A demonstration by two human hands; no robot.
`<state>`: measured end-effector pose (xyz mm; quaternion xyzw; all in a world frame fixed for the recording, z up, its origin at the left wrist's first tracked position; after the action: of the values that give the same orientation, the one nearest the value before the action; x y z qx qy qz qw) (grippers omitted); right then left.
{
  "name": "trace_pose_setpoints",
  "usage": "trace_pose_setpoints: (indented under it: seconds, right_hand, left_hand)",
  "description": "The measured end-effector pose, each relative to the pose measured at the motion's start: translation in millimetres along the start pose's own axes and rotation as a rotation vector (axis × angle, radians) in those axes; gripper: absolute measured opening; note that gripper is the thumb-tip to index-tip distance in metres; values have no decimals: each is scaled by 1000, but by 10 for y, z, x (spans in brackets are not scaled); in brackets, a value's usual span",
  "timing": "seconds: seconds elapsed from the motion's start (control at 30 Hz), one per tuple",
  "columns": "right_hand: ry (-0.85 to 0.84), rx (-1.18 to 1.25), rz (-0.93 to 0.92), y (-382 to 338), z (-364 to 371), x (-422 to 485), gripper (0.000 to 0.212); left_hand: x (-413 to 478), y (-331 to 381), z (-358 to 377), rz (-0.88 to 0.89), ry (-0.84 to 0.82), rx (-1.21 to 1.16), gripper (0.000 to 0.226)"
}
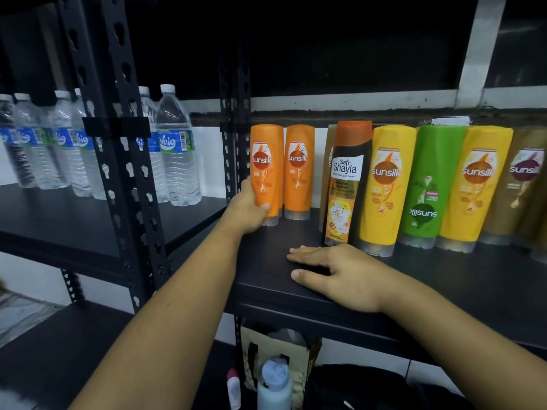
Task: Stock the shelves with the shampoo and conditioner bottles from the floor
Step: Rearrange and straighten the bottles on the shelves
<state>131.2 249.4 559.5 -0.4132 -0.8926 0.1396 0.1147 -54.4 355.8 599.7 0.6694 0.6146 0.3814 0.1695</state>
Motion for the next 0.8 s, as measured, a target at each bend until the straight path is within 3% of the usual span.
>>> trace_pose_setpoints:
  seconds: [0.1,0.3,0.5,0.8]
  right_hand:
    - [42,-36,8,-30,-37,-16,51]
    - [77,-130,36,-71,-78,-75,54]
    - [21,-183,38,-81,-77,-181,50]
    - [-18,-167,147,567,-356,-1253,52]
  left_hand:
    - [-122,-28,88,-82,-107,111,72]
    - [-523,38,135,-57,-121,260,46]
    - [-1071,439,338,186,-222,441,31]
    - [-1543,1260,934,489,-416,394,38]
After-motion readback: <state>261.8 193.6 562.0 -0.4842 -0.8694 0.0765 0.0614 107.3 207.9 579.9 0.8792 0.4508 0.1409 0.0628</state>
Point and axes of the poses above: each hand's wrist, its own x-axis towards the middle knuckle, its own z-axis out of the palm, y = z × x, the point moved 8 cm from there along x, towards the middle knuckle, and after that the axes turned 4 degrees about -y, right-handed, at the moved point
